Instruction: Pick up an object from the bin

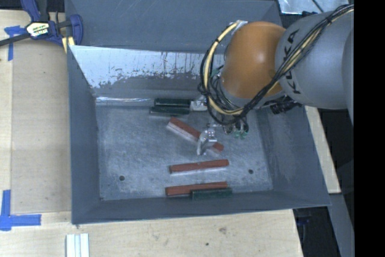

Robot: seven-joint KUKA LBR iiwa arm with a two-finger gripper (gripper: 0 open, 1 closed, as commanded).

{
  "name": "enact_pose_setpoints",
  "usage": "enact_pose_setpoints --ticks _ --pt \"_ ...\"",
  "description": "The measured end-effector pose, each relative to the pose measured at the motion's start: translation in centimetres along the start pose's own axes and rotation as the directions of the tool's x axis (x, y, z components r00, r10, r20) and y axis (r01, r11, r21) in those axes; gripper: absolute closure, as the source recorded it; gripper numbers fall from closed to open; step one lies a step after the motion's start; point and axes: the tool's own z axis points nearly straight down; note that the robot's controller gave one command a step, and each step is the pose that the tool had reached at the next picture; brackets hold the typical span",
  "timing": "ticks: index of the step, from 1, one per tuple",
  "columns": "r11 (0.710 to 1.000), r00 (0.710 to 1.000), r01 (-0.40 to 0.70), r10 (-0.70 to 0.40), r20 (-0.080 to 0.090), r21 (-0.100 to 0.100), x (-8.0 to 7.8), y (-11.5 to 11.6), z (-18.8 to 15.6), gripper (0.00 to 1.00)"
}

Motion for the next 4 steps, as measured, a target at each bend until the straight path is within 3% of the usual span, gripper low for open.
enact_pose_setpoints --ticks 1,2,3,4 --pt "0.993 0.993 -0.119 0.119 0.024 -0.004 -1.0 1.4 5.2 1.00" --pt "0.993 0.993 -0.119 0.119 0.024 -0.004 -1.0 1.4 5.2 1.00" --pt "0.995 0.994 -0.105 0.105 -0.006 0.001 -1.7 2.2 0.2 1.00" --pt "0.994 0.994 -0.108 0.108 0.004 -0.002 -2.1 2.2 -3.6 1.00"
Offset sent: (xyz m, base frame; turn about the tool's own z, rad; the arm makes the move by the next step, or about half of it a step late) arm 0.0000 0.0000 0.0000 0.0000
